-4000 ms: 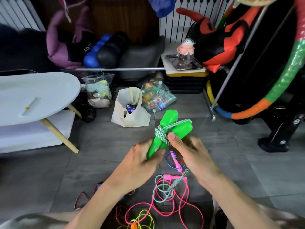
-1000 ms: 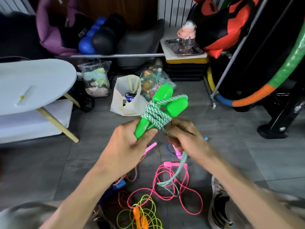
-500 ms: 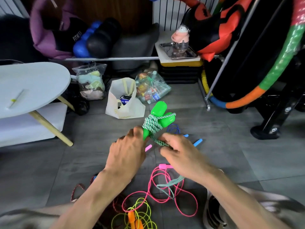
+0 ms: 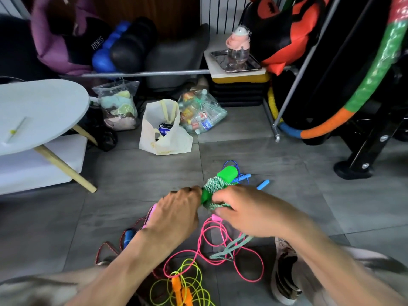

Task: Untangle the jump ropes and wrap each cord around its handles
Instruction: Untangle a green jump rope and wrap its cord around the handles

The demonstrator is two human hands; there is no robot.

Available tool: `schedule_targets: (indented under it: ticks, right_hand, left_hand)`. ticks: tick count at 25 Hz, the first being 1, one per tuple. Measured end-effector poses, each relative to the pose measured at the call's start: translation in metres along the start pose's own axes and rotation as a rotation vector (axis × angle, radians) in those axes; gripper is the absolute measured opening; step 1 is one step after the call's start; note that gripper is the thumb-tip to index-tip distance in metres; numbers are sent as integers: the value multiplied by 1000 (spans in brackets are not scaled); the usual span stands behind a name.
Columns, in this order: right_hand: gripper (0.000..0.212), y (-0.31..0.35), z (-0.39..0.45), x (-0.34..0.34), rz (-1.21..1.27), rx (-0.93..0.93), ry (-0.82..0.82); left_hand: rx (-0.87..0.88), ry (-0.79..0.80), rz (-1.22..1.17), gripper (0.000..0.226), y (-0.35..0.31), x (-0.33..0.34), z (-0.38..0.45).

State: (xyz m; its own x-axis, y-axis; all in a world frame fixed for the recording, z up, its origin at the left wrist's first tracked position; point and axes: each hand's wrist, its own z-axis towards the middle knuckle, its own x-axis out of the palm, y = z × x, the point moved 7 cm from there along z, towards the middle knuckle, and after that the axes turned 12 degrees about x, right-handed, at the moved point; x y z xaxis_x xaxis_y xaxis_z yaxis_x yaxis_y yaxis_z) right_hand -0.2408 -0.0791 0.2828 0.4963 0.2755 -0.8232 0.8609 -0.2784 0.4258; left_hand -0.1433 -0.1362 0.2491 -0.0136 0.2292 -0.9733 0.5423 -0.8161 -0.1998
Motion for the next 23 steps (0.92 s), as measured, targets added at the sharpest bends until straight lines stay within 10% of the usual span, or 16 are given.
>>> schedule_targets:
  ticks: [3,9,17,23]
  right_hand:
    - [45,-5,-4,-29,-150,-4,-108]
    - [72,-9,5,-53,-170,16,-235]
    - [46,-6,10,-53,619,-201,233]
    - [66,5,32,-27,533,-54,66]
  left_hand:
    - [64,16,50,17,-10,5,2]
    - [229,34,129,71,-33,0,-3]
    - [501,-6,-319,48,-55,-37,-34]
    - [634,-154,-456,42,-59,-57,-38]
